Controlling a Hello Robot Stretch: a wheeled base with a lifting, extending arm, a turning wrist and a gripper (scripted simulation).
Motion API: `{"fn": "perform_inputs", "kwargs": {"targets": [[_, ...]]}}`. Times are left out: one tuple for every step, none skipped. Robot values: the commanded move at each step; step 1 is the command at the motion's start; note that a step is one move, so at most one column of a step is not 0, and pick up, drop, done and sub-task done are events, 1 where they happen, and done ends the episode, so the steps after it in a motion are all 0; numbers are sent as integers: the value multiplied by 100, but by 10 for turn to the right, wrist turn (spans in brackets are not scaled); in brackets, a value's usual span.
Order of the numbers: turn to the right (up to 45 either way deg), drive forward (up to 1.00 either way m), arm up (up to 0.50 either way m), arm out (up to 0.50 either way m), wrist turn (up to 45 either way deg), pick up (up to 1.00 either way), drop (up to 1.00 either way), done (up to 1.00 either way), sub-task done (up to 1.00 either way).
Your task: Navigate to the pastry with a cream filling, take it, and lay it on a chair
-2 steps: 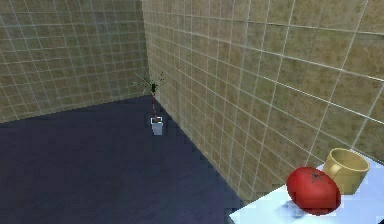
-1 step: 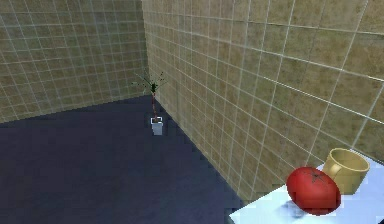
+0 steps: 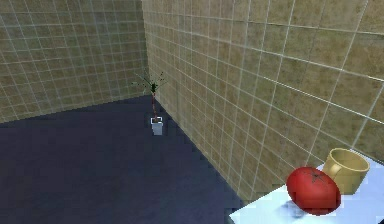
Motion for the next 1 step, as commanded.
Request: {"fn": "perform_inputs", "kwargs": {"targets": [[0, 0, 0, 0, 330, 0, 0, 0, 0]]}}
